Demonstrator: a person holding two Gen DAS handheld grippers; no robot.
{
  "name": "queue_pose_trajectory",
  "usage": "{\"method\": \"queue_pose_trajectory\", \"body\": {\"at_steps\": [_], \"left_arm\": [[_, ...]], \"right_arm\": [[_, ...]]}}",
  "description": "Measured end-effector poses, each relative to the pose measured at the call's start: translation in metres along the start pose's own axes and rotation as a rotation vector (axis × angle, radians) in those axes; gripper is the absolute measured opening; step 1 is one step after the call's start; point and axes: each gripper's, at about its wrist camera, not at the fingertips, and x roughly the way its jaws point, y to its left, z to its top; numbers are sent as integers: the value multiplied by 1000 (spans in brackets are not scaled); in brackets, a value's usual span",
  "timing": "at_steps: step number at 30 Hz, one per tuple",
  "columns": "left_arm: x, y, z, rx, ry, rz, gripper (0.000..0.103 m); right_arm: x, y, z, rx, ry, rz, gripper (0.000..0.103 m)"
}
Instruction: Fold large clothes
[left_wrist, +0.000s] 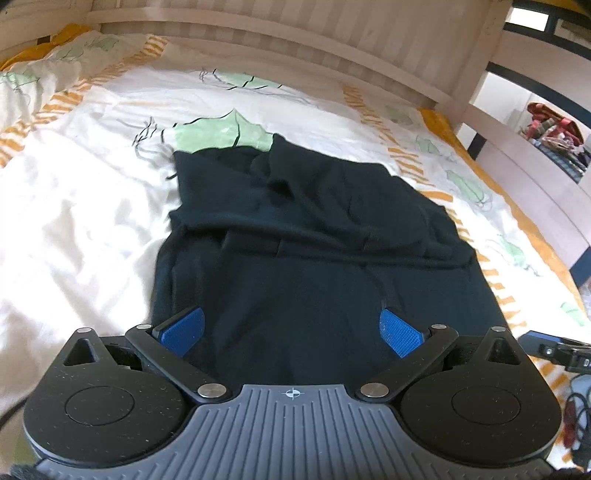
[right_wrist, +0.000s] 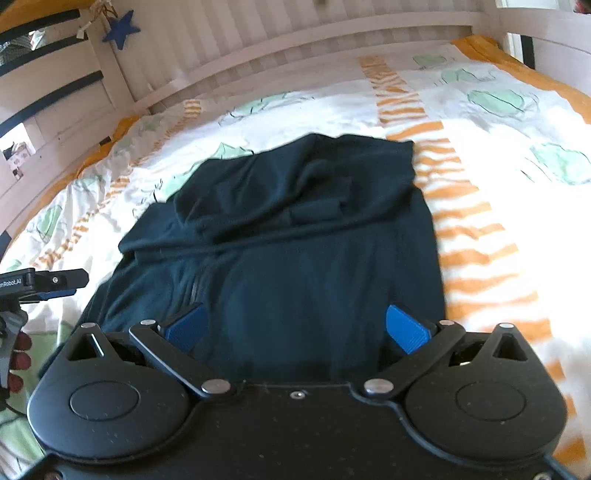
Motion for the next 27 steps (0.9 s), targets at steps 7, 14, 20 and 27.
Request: {"method": "queue_pose_trajectory", "body": {"at_steps": [7,14,20,27], "left_arm": [[-18,8,-24,5,29,29,103],[-23,14,-42,13,65,66,103],[-26,22,-53,-6,91,100,103],[-5,28,-58,-10,177,129,103]], "right_arm": [[-24,-13,-21,45,38,-36,102],[-31,-23,-41,104,73,-64,102],[-33,-37,-48,188,91,-70,102],[-23,-48,-52,250,129,-48,103]]}}
